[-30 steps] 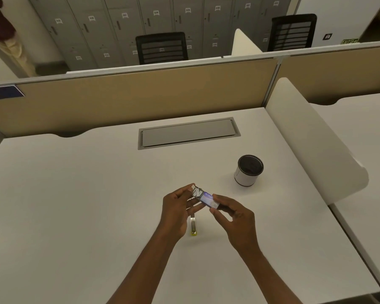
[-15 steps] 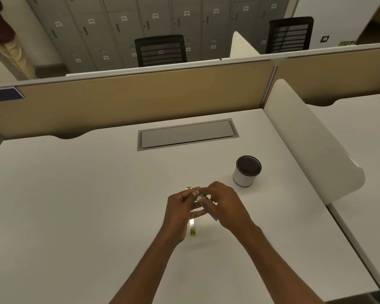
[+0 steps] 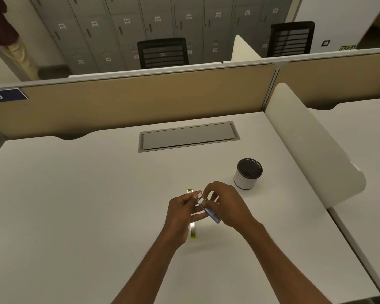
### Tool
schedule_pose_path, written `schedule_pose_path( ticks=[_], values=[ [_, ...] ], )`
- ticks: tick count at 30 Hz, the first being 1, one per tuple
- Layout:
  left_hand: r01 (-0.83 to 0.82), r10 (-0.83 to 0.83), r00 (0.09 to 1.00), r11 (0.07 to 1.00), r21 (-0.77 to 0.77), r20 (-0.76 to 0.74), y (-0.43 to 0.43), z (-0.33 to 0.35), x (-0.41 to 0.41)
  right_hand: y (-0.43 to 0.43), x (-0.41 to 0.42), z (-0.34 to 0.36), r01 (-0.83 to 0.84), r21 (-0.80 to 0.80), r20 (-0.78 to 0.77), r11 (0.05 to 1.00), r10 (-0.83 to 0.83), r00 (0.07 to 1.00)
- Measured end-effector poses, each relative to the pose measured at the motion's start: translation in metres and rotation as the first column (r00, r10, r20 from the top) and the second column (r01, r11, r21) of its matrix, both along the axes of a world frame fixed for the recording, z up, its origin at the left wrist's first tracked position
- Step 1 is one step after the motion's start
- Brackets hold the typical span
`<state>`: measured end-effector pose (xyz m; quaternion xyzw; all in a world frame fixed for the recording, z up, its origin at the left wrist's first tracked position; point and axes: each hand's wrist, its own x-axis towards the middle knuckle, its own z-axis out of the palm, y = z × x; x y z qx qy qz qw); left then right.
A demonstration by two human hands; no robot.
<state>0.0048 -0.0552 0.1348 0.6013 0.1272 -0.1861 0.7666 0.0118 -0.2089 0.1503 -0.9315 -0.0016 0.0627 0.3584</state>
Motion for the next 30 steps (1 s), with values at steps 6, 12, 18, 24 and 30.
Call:
schedule_pose_path(
  ticks=[6, 12, 18, 24, 30],
  values=[
    [-0.004, 0.004, 1.0, 1.0, -0.011, -0.001, 0.002, 0.004, 0.001, -0.011, 0.0, -0.004, 0.088, 0.269, -0.043, 0.959, -0.08, 0.996],
    [-0.041, 0.04, 0.999, 0.999, -0.035, -0.036, 0.004, -0.005, 0.005, -0.02, -0.006, -0.002, 0.316, 0.671, -0.213, 0.67, -0.235, 0.949],
    [-0.102, 0.1, 0.994, 0.993, -0.056, -0.037, 0.006, -0.008, 0.015, -0.028, -0.017, -0.013, 0.648, 0.759, -0.641, 0.062, -0.109, 0.76],
    [-0.163, 0.161, 0.986, 0.984, -0.068, -0.035, 0.005, -0.011, 0.023, -0.019, -0.03, -0.021, 0.621, 0.728, -0.62, 0.292, -0.106, 0.777],
    [-0.223, 0.215, 0.973, 0.969, -0.103, -0.081, 0.002, -0.014, 0.029, -0.015, -0.032, -0.024, 0.606, 0.76, -0.599, 0.233, -0.111, 0.793]
  ],
)
